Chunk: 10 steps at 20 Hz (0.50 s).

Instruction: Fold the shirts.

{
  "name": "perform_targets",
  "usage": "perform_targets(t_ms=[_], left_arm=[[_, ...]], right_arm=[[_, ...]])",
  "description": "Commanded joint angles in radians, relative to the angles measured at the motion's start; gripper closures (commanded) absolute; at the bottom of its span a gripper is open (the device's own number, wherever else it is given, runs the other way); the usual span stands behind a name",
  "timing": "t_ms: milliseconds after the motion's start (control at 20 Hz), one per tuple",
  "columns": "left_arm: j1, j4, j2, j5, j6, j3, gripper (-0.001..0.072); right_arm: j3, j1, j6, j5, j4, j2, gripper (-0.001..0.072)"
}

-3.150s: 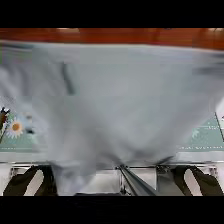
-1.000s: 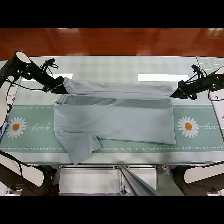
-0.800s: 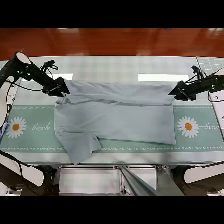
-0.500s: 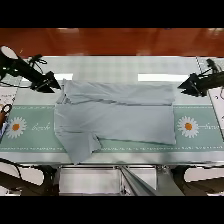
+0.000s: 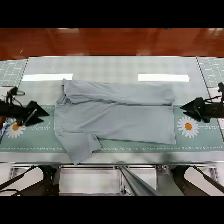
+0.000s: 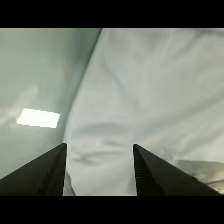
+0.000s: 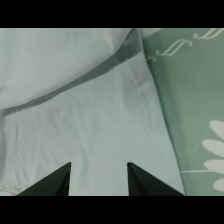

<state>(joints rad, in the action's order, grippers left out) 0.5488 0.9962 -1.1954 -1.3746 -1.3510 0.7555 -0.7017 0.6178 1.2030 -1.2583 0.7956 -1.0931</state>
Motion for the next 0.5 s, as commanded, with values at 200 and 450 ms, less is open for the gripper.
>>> perform_targets(t_ms=[200,450], left_arm=[[0.061,-0.006,0.103,0.066,0.018,-0.327,0.0199],[-0.084,-0.104,0.095,0.153,0.04,-0.399,0.0199]], right_arm=[[0.166,0.008,-0.075,-0.015,-0.153,0.145,0.0303],[0.166,0.008,-0.076,-0.013,-0.154,0.145,0.0304]])
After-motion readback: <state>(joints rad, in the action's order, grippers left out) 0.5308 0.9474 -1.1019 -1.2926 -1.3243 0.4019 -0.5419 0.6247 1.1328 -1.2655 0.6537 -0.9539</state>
